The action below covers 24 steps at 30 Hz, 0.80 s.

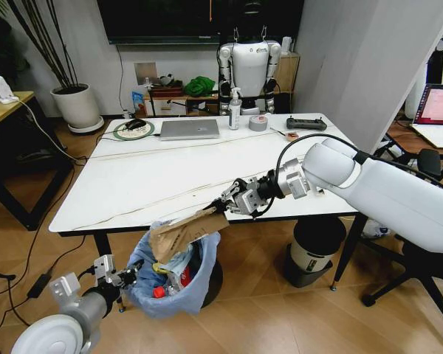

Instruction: Pick up the trash bin and place the trash from the table into it.

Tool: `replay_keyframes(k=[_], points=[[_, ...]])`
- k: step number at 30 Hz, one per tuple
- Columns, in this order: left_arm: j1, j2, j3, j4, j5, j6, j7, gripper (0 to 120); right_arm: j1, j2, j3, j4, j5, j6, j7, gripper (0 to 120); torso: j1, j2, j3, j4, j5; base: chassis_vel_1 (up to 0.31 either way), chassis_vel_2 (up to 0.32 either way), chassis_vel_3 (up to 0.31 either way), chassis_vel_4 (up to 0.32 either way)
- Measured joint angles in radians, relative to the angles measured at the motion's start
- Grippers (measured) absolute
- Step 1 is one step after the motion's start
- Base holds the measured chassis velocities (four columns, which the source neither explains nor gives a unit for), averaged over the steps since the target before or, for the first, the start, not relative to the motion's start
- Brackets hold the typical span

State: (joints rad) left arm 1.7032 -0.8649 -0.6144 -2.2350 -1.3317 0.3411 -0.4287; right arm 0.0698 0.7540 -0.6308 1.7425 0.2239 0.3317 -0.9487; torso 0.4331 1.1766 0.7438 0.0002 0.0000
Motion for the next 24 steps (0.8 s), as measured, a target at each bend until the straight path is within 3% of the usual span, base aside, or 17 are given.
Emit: replay_keyframes(k=[24], points=[[-0.032, 0.008, 0.013, 0.002, -0.027, 0.0, -0.01, 0, 0.006, 0.036, -0.023, -0.005, 0.013, 0.006, 0.019, 0, 0.0, 0.0, 0.0, 0.0, 0.0, 0.0, 0.0, 0.0, 0.0]])
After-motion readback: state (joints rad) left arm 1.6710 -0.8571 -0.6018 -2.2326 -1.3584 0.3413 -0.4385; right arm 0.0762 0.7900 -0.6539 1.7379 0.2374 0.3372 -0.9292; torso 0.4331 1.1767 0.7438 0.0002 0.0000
